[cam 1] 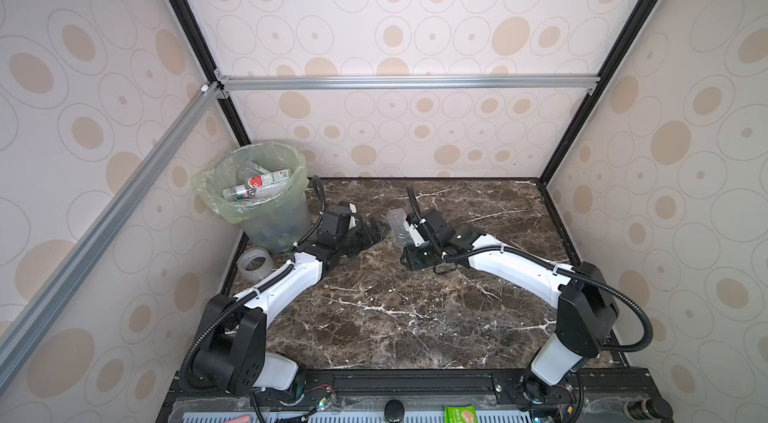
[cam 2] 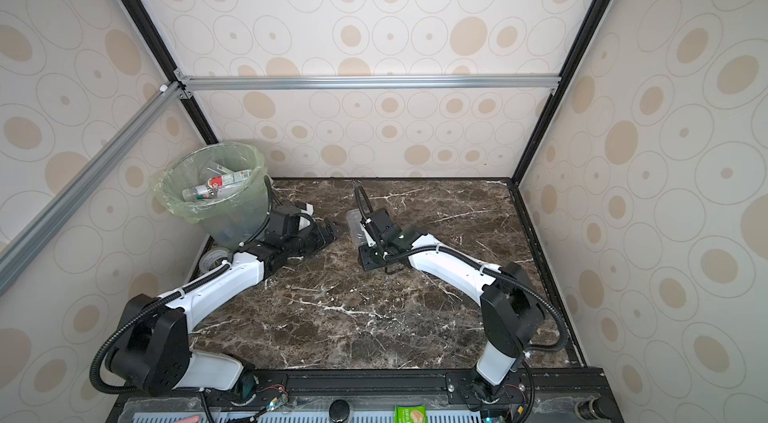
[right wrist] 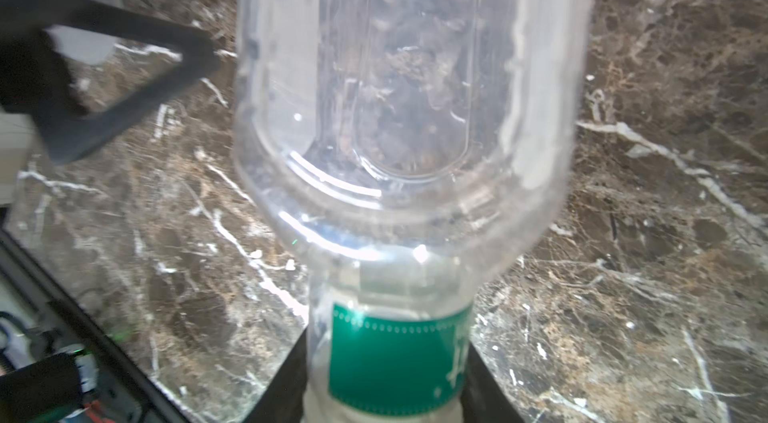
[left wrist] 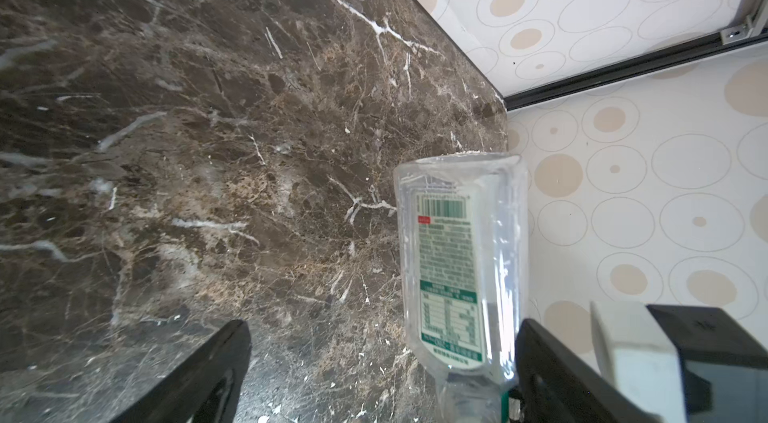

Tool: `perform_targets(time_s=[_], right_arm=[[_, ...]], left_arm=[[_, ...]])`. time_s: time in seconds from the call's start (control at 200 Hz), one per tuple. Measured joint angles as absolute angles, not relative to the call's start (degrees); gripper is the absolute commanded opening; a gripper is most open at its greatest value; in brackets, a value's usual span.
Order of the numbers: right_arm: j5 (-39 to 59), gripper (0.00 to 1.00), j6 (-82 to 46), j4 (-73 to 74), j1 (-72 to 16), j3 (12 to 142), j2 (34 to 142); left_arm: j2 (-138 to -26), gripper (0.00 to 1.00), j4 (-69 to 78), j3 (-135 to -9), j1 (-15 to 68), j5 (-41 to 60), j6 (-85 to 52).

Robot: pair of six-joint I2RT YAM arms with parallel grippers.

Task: Throw the plastic bottles in the bin
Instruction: 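Close the left gripper on the clear bottle's body beside the right gripper, then carry the clear bottle over the bin with the left gripper while the right gripper releases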

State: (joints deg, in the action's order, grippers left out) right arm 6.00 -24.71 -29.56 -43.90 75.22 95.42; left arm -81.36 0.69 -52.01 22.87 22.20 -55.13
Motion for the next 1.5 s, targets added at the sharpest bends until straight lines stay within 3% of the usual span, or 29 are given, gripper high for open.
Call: perform_targets(time_s=[0.275,0.615,0.875,0.995,1.185,1.325,1.5], right_arm=[[11.2,0.34,-27.6,-29.5,-43.9,76.0,94.3],[14.3,0.33,-29.4,-28.8,-43.9,76.9,93.4],[15.3,0.34,-29.6,-28.1,-43.9,77.1,93.5],[15.6,0.34,-29.6,-28.1,-43.9,77.1,93.5],[15.6,0.51,-29.4,-28.2,-43.9,77.3,93.5],[15.2,0.65,-28.4,-28.7,-43.9,79.3,93.5],[13.7,0.73,-26.3,-29.6,-43.9,82.3,93.5]], left_arm=[[-82.0,0.99,7.7,-52.5,23.8,21.9,-57.5],[-82.1,0.91,12.4,-52.5,24.2,21.3,-59.7],[-84.4,0.79,13.1,-52.5,24.9,21.3,-60.3],[-84.9,0.68,13.1,-52.6,24.9,21.3,-60.3],[-84.9,0.58,12.7,-54.2,24.9,21.3,-60.4],[-85.0,0.58,9.3,-56.4,25.0,20.4,-58.3],[-86.0,0.58,2.8,-61.1,24.1,19.1,-55.0]])
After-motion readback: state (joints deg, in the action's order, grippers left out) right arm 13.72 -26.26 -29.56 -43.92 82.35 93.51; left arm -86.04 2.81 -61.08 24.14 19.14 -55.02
